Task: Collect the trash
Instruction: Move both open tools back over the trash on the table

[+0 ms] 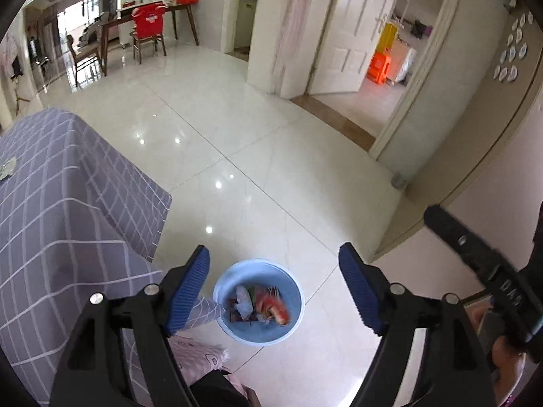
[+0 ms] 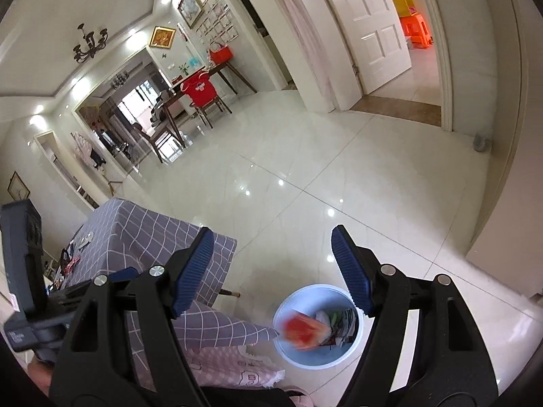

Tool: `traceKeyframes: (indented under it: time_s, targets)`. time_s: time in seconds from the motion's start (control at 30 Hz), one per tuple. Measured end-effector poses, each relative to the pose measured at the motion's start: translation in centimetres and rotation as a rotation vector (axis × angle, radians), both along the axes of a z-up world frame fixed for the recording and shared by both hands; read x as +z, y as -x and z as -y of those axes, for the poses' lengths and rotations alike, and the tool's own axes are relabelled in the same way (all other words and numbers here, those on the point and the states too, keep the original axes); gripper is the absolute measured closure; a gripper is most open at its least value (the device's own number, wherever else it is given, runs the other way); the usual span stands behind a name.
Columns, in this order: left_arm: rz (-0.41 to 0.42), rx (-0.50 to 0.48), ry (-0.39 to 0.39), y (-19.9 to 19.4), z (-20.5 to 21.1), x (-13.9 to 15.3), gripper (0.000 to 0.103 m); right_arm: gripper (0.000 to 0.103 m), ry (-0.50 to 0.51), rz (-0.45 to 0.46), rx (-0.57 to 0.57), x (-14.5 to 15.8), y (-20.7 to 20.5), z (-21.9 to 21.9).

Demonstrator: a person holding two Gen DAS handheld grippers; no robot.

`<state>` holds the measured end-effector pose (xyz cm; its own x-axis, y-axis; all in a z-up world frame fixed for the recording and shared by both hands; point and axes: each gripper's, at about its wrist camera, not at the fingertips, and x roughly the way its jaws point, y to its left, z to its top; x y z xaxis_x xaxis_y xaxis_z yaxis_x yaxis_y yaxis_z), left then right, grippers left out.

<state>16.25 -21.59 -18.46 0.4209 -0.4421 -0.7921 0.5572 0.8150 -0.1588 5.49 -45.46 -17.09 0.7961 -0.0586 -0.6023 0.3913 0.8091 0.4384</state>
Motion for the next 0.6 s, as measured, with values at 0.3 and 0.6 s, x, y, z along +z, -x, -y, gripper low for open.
traceKeyframes:
  time_s: [0.3, 0.6]
  targets:
    - [0.074, 0.125, 0.050, -0.4, -8.0, 4.2, 0.026, 0.032, 0.021, 0.014, 0.174, 2.2, -3.4, -6.6]
    - [0.150, 0.402, 0.023, -3.2, -22.7, 6.6, 0.026, 0.032, 0.071, 0.058, 0.421, 5.7, -9.6, -18.7]
